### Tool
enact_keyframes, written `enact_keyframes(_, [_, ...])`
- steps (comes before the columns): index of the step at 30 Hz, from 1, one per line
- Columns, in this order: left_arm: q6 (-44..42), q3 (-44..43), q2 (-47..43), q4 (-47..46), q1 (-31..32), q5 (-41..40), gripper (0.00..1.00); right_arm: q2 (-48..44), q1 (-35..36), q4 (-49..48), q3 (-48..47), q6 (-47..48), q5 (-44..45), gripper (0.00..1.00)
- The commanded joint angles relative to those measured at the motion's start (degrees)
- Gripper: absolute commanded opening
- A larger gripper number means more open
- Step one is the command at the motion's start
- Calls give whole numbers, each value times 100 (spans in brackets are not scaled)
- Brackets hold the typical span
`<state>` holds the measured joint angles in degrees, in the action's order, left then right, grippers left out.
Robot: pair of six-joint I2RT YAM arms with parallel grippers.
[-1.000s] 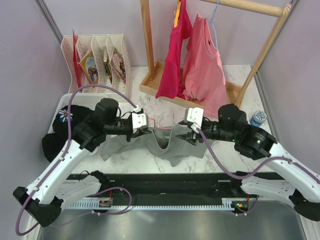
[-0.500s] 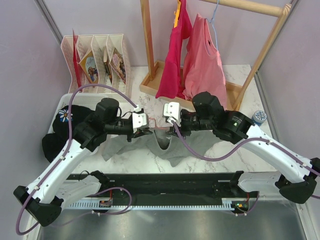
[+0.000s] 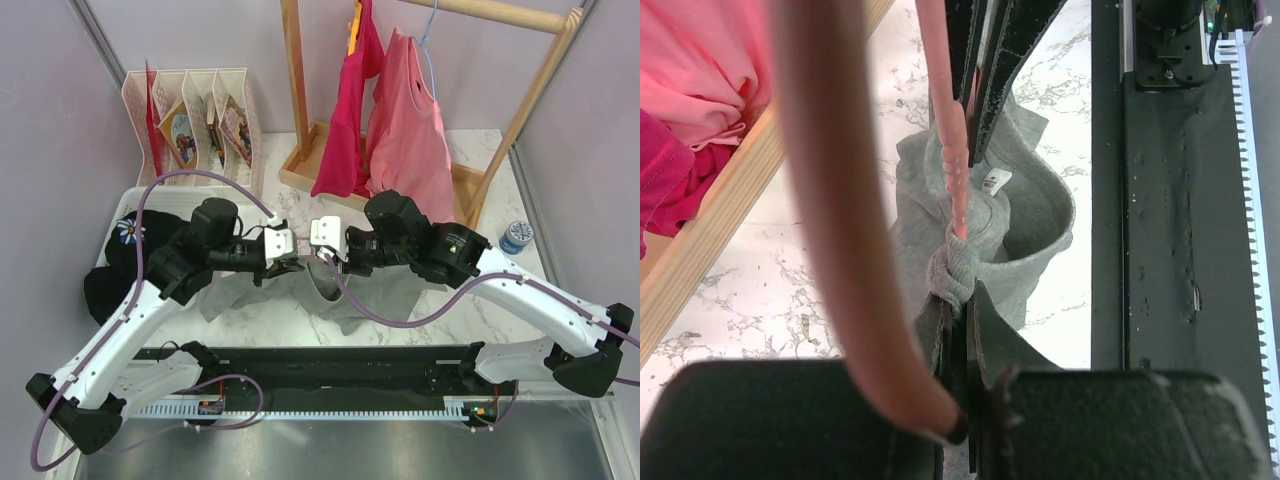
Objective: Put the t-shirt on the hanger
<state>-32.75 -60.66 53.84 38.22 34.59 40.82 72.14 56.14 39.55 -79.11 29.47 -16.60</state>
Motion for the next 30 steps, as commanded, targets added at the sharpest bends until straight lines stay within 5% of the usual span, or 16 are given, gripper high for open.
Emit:
enact_keyframes(1, [190, -33, -295, -341, 22, 286, 2, -121, 29, 35, 44, -187, 333, 14])
enact_keyframes(2, [190, -16, -322, -333, 22, 295, 2, -156, 29, 9, 123, -214, 315, 26])
enact_keyframes(7, [225, -68, -269, -332, 22, 427, 2, -42, 29, -35, 115, -258, 245, 37])
enact_keyframes(9, [252, -139, -234, -332, 22, 462, 2, 28, 20, -44, 72, -249, 228, 24])
enact_keyframes(10, [261, -139, -225, -324, 22, 436, 2, 37, 20, -35, 28, -232, 219, 0])
enact_keyframes(20, [24, 379, -664, 335, -426, -109, 47, -595, -349, 263, 194, -398, 403, 0])
enact_keyframes(30, [-1453, 933, -823, 836, -1507, -232, 46, -1333, -507, 800, 527, -697, 403, 0])
